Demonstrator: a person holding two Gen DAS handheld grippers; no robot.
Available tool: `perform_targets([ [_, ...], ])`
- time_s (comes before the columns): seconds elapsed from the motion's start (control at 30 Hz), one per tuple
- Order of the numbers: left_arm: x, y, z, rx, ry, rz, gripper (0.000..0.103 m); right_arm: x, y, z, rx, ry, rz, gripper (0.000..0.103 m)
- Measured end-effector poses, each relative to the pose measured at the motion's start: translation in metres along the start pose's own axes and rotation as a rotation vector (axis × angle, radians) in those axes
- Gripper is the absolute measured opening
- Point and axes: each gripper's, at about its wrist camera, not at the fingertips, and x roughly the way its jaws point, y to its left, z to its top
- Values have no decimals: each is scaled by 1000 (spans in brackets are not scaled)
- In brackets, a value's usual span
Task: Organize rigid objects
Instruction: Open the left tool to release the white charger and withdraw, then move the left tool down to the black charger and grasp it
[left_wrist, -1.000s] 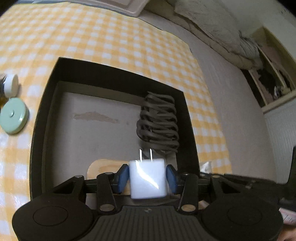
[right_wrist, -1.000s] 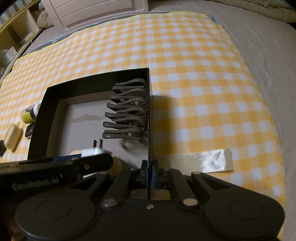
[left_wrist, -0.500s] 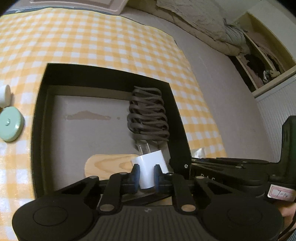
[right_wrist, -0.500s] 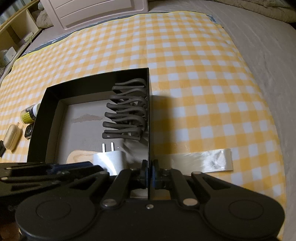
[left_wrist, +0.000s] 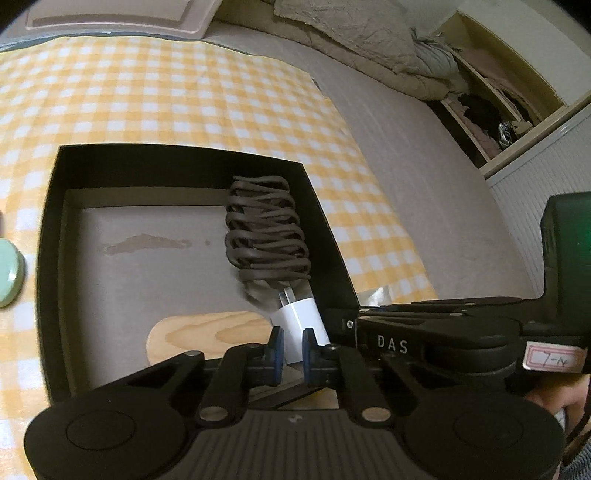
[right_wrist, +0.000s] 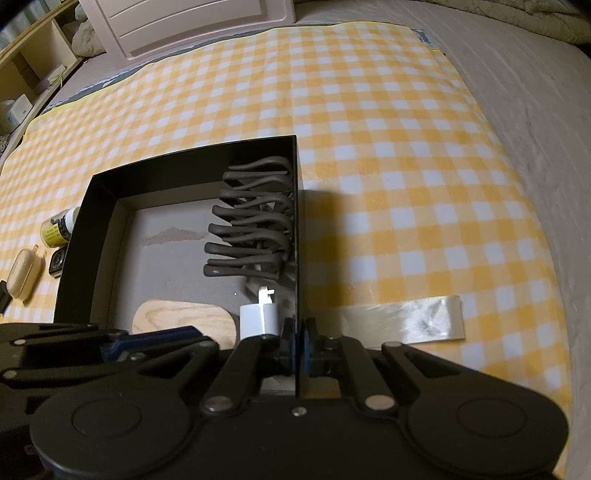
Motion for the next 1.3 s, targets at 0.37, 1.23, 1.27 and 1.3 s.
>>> perform_targets([
  [0.37, -43, -5, -2, 84, -46, 124, 64, 0, 0, 0, 0, 0, 0, 5],
  [1.23, -113, 29, -15, 157, -136, 309, 103, -1, -2, 1, 1, 0, -2, 4],
  [1.27, -117, 34, -14, 148, -144, 317, 103, -1, -2, 0, 1, 0, -2, 4],
  [1.3, -120, 38, -14, 139, -153, 326, 103, -1, -2, 1, 0, 0, -2, 4],
])
